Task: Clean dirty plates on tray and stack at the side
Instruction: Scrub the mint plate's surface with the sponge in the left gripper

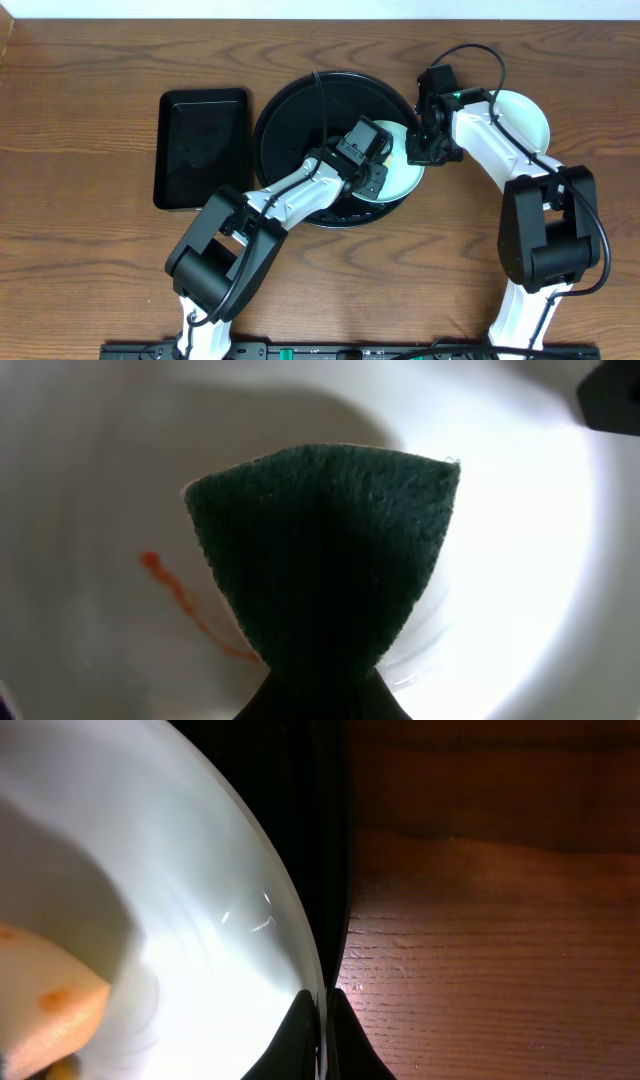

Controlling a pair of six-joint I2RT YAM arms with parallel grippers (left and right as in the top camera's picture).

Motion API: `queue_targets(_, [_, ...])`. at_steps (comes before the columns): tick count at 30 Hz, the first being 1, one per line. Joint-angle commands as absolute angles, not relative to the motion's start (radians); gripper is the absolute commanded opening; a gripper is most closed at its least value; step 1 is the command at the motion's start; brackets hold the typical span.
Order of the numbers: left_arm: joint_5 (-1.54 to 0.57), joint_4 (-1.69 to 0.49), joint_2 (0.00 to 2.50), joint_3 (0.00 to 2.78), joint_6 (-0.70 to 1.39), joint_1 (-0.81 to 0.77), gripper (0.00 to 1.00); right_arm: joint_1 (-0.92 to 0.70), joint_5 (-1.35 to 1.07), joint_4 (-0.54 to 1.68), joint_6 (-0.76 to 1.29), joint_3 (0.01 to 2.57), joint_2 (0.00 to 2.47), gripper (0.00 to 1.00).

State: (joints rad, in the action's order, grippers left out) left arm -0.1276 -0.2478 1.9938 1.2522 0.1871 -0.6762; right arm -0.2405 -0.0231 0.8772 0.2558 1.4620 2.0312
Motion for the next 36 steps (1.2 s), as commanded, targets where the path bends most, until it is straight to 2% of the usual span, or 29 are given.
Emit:
queue_targets(1, [-0.065,-0.245,2.020,1.240,0.192,-0.673,0.07,-0.237,0.041,0.886,0.257,1.436,2.029,0.01])
queue_targets(27, [-0.032,-0.188,2.055,1.233,0.143,-0.672,0.08,-0.237,0.041,0.887,0.257,1.436,2.029,0.01])
queue_targets(36, [-0.033,-0.158,2.069,1.233,0.120,-0.628,0.08,-0.237,0.041,0.887,0.257,1.436,2.029,0.01])
